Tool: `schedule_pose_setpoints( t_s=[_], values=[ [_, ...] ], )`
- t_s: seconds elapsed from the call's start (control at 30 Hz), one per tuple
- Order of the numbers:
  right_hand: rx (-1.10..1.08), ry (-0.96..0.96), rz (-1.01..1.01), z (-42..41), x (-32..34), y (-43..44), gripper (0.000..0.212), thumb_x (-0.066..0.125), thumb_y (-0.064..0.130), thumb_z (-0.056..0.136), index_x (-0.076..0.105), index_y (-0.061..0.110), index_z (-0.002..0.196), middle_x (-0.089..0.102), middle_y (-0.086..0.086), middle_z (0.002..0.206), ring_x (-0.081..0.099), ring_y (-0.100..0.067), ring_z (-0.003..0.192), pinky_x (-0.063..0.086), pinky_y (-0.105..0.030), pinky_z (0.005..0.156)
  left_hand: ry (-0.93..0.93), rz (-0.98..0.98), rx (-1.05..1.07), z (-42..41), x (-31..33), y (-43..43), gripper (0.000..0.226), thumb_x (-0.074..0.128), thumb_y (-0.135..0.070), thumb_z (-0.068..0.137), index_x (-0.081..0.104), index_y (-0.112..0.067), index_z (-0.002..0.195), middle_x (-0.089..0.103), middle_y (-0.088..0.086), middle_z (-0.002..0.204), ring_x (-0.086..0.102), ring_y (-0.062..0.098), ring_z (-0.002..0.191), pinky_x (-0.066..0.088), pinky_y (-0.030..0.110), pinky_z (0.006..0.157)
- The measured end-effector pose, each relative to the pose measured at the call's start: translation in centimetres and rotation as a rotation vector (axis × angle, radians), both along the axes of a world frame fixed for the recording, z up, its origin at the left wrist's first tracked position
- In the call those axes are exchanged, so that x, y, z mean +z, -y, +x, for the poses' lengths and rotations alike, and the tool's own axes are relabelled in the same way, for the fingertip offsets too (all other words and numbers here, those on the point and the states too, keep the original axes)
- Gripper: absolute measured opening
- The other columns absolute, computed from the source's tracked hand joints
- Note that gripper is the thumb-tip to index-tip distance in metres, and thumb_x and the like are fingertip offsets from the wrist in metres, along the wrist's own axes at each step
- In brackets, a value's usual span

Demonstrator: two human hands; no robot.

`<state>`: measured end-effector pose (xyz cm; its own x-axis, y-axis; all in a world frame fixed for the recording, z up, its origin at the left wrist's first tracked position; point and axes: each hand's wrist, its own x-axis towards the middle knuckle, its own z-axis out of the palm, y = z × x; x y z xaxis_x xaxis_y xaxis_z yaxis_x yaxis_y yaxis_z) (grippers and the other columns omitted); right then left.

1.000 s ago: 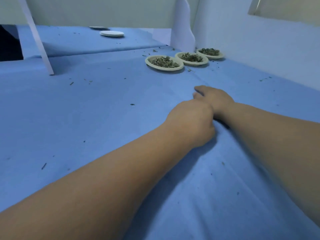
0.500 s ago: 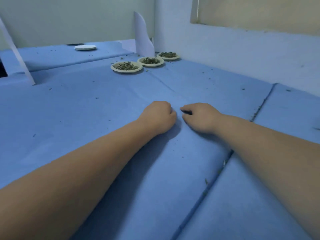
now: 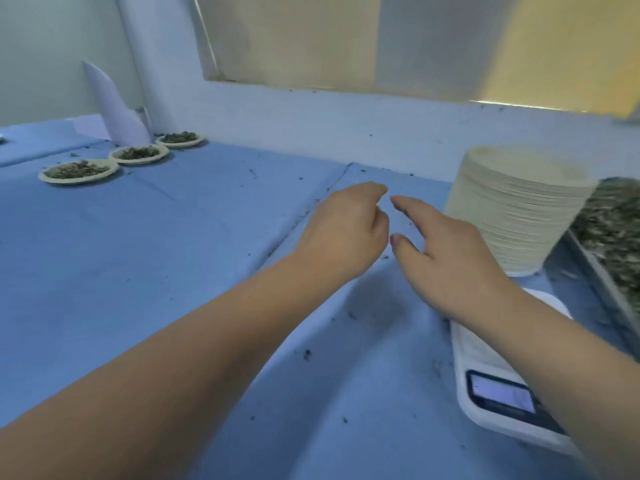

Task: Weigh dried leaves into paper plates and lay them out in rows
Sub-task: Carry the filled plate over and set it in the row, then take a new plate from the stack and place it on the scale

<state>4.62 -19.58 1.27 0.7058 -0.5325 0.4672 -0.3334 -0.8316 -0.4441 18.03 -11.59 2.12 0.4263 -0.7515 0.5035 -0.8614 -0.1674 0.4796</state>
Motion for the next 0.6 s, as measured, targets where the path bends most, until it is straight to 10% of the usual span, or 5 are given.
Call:
schedule_pose_setpoints(
  t_s=[0.17, 0.33, 0.47, 0.6],
  values=[
    [-0.205, 0.088, 0.016, -11.1, -1.1, 3.4, 0.049, 0.055, 0.030, 0.094, 0.049, 0.039, 0.142, 0.066, 0.006, 0.090, 0.059, -0.003, 0.074, 0.040, -0.003, 0.062, 0.153, -0.020, -0.194, -6.1, 1.4, 5.3, 0.045, 0.042, -0.005, 0.102, 0.051, -0.010, 0.146, 0.052, 0.007, 0.151, 0.051, 0.025, 0.133, 0.039, 0.033, 0.106],
    [-0.430, 0.029, 0.018, -18.1, -3.0, 7.0, 0.049, 0.050, 0.033, 0.094, 0.046, 0.033, 0.143, 0.054, 0.012, 0.058, 0.051, -0.009, 0.044, 0.037, -0.027, 0.041, 0.383, 0.004, -0.217, -9.2, 3.7, 10.8, 0.053, 0.038, -0.001, 0.103, 0.039, -0.010, 0.154, 0.031, 0.004, 0.166, 0.021, 0.020, 0.155, 0.023, 0.028, 0.116],
    [-0.515, -0.121, 0.030, -19.5, -4.1, 7.9, 0.046, 0.049, 0.032, 0.100, 0.043, 0.027, 0.145, 0.060, 0.010, 0.082, 0.052, -0.009, 0.054, 0.034, -0.028, 0.045, 0.447, 0.163, -0.119, -9.8, 4.6, 14.3, 0.042, 0.038, -0.001, 0.099, 0.056, -0.010, 0.136, 0.054, 0.009, 0.142, 0.040, 0.025, 0.145, 0.046, 0.040, 0.101],
    [-0.603, -0.247, -0.011, -18.9, -4.4, 7.9, 0.050, 0.046, 0.033, 0.101, 0.039, 0.022, 0.149, 0.069, -0.006, 0.117, 0.060, -0.027, 0.085, 0.048, -0.039, 0.075, 0.586, 0.283, -0.072, -10.0, 5.2, 14.9, 0.033, 0.044, -0.002, 0.094, 0.061, -0.012, 0.119, 0.061, 0.007, 0.109, 0.057, 0.028, 0.095, 0.040, 0.036, 0.071]
  ],
)
